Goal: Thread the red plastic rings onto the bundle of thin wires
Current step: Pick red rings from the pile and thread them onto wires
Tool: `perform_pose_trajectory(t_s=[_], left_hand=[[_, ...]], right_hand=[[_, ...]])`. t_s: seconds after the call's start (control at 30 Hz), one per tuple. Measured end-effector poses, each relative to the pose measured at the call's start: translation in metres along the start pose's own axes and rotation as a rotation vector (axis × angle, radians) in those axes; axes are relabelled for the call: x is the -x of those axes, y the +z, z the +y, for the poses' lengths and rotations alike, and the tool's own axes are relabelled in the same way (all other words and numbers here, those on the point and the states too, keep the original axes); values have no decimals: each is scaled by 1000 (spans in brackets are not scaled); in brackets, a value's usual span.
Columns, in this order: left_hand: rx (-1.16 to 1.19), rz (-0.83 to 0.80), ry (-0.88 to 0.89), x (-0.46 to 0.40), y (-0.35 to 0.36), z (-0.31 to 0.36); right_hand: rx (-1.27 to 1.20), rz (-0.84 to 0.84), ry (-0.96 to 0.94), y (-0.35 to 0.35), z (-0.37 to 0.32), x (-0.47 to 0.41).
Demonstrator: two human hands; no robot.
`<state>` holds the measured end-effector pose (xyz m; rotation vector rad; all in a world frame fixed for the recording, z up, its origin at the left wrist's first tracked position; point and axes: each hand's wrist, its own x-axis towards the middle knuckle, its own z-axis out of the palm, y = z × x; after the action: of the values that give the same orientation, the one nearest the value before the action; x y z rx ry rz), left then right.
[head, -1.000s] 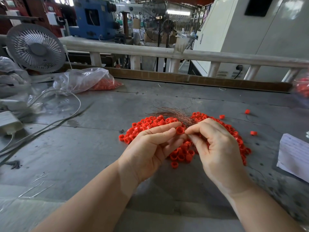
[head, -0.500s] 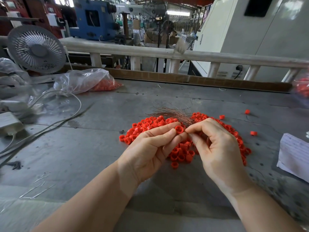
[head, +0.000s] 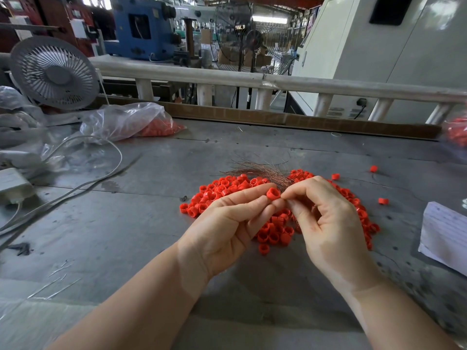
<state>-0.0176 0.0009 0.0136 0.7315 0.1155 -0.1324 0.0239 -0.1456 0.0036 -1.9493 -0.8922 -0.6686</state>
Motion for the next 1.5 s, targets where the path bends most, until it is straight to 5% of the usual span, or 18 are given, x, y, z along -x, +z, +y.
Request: perform_pose_trajectory(t_s=[1.5], left_hand=[[-82, 42, 21, 3, 3, 0]], right_hand=[[44, 34, -43, -1, 1, 1]])
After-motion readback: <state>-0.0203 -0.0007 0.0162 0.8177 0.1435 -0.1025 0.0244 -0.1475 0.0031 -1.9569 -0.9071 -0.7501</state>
